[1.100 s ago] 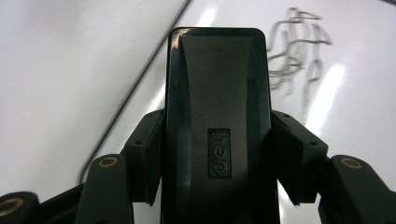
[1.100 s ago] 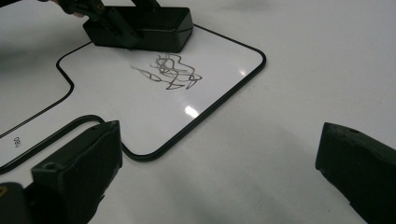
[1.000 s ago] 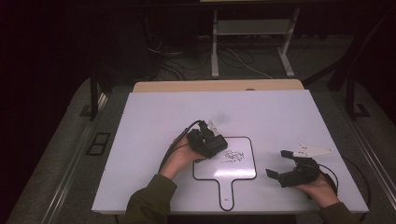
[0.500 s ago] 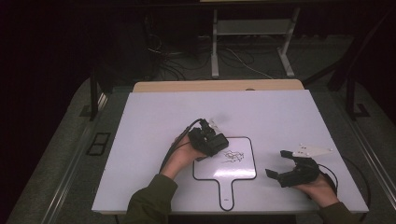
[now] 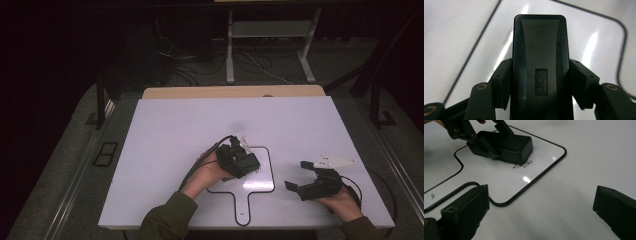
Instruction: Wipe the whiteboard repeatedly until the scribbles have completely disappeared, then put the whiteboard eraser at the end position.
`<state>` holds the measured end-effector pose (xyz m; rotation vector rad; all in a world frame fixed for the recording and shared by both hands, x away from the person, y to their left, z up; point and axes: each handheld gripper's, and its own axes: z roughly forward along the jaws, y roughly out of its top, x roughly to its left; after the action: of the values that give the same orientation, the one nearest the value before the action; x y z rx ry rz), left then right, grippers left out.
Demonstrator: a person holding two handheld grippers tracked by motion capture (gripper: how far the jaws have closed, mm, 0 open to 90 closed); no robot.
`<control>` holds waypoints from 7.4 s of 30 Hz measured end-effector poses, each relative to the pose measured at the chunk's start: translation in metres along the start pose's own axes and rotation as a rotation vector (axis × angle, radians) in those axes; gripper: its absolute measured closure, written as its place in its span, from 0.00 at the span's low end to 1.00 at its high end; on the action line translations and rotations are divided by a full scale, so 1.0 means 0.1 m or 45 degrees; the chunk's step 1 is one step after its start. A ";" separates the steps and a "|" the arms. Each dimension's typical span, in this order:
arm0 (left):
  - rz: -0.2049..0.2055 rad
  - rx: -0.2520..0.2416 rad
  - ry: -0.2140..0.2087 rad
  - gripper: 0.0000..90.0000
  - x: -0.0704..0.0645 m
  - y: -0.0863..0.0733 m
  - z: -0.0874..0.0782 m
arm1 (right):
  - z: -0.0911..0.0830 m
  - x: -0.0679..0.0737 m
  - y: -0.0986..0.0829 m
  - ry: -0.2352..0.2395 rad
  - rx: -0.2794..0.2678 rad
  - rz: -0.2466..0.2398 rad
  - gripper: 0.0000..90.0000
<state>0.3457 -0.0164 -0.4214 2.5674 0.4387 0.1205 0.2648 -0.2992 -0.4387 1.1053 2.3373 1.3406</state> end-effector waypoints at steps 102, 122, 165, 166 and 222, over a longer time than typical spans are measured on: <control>0.083 0.007 0.050 0.44 0.14 0.38 0.22 | -0.03 -0.02 0.00 -0.008 -0.013 0.008 0.00; 0.124 0.030 0.022 0.44 -0.03 0.36 0.21 | -0.03 -0.03 0.00 -0.011 -0.014 0.011 0.00; -0.047 -0.104 -0.053 0.44 0.21 0.24 -0.04 | 0.01 -0.03 0.01 -0.007 -0.009 0.006 0.00; -0.062 -0.117 -0.051 0.44 0.20 0.23 -0.05 | 0.01 -0.03 0.01 -0.006 -0.009 0.004 0.00; -0.212 -0.159 0.162 0.43 1.36 0.32 -0.21 | 0.02 -0.01 0.02 0.011 -0.018 0.014 0.00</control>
<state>0.4795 0.0129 -0.3875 2.3981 0.6692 0.2443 0.2673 -0.2980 -0.4386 1.1124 2.3268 1.3665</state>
